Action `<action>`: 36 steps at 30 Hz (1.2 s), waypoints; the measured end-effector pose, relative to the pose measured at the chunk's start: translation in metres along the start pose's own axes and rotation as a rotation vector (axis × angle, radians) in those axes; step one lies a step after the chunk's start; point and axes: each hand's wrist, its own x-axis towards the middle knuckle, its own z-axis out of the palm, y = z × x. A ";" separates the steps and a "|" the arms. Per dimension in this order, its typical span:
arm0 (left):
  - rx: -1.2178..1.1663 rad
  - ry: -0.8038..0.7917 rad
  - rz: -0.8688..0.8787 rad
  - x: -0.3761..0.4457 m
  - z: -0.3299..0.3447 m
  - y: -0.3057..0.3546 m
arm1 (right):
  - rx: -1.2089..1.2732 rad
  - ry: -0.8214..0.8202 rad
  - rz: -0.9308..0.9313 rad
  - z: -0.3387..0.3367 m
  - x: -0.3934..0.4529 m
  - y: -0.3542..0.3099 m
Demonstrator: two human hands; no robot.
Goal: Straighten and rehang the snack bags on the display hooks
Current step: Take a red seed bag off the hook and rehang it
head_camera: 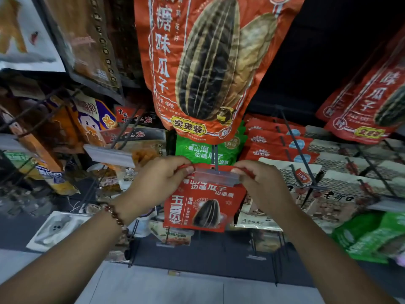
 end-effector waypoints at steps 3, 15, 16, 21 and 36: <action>0.015 -0.028 -0.025 0.004 0.004 -0.006 | -0.071 -0.009 0.018 0.004 0.001 0.003; 0.268 0.174 0.045 0.018 0.026 -0.016 | -0.274 0.131 -0.005 0.033 0.019 0.007; 0.276 0.198 0.053 0.019 0.027 -0.017 | -0.277 0.147 -0.016 0.034 0.019 0.006; 0.282 0.258 0.050 0.020 0.032 -0.016 | -0.279 0.159 -0.007 0.036 0.021 0.003; 0.577 0.197 0.019 -0.042 0.055 -0.023 | -0.346 0.092 -0.025 0.044 -0.024 0.011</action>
